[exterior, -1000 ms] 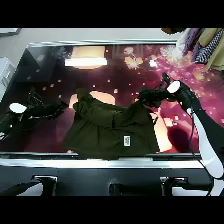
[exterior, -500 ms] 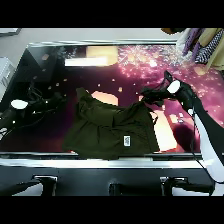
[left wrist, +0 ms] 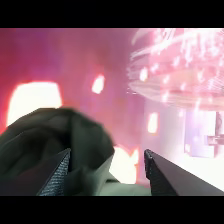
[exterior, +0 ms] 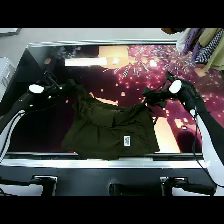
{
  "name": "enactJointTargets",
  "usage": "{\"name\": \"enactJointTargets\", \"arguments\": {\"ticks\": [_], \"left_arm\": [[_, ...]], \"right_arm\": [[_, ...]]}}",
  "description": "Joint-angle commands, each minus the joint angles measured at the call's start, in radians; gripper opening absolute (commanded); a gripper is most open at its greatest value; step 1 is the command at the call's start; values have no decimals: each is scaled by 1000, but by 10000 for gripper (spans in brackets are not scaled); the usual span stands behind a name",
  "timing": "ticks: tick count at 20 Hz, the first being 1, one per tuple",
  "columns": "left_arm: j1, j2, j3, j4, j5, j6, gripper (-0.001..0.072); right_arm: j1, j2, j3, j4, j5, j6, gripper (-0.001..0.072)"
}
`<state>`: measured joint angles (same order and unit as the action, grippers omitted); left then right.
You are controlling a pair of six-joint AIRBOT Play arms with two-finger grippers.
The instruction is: Fold the clothes and pants, and hang the long-sleeved shirts on hangers.
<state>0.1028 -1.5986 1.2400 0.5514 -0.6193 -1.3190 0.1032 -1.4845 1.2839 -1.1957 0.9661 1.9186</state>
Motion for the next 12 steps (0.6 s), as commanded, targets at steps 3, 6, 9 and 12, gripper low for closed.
{"name": "enactJointTargets", "arguments": {"ticks": [3, 6, 9, 12], "left_arm": [[-28, -86, 51, -2, -1, 10, 125], [-12, -89, 61, -2, 9, 10, 12], [9, -89, 91, -2, 11, 8, 10], [23, -89, 122, -2, 69, -89, 10]], "right_arm": [[1, 9, 1, -90, -8, 102, 43], [1, 42, 1, -209, -59, 210, 42], [1, 62, 1, -254, -86, 269, 42], [1, 63, 1, -336, -87, 387, 43]]}}
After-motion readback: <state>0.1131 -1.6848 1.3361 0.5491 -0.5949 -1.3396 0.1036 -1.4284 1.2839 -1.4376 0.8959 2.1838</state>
